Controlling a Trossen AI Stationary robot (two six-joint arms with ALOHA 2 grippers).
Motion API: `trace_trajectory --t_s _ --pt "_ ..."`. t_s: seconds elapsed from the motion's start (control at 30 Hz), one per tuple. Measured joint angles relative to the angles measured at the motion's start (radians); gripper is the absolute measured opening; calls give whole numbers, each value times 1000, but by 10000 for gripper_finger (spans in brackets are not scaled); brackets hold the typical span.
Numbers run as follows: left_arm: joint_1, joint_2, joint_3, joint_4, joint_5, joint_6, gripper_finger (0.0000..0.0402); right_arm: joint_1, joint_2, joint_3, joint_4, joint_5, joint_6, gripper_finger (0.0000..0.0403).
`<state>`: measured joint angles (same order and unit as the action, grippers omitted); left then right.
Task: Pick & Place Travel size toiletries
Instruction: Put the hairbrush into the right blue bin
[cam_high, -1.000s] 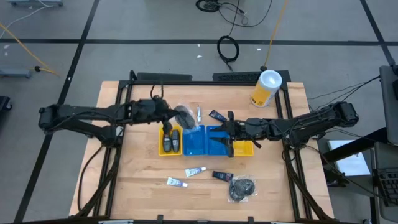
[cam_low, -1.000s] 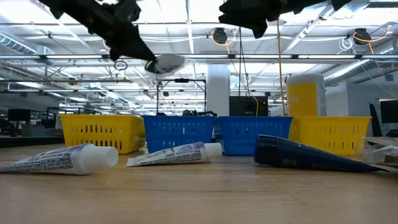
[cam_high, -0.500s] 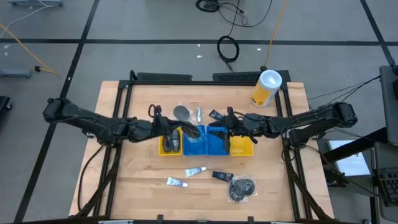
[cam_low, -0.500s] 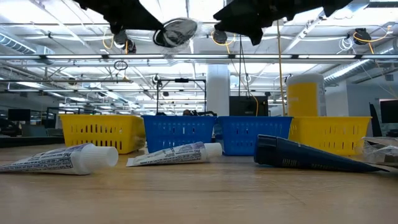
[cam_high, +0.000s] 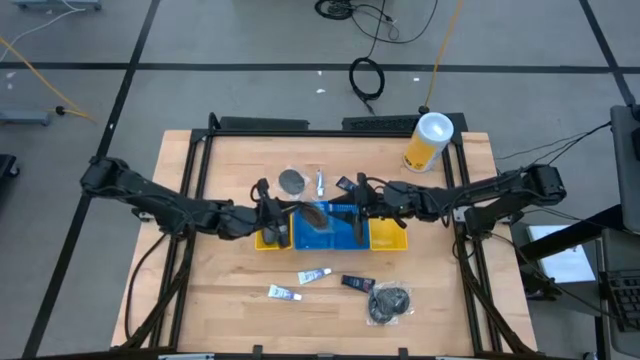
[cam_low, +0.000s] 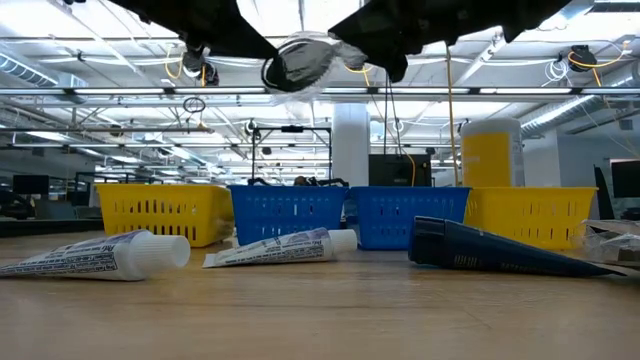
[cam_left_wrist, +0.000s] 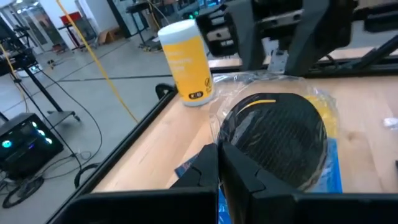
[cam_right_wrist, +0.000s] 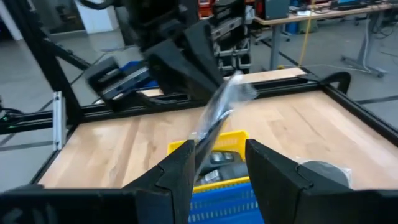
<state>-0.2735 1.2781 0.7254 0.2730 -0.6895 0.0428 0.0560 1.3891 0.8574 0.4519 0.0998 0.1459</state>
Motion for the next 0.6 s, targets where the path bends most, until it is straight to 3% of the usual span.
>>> trace_trajectory --t_s 0.2,0.6 --pt "-4 12 0 25 -1 31 0 -15 0 0 -31 -9 25 134" --pt "2 12 0 37 -44 57 0 -32 16 -1 3 -135 72 134"
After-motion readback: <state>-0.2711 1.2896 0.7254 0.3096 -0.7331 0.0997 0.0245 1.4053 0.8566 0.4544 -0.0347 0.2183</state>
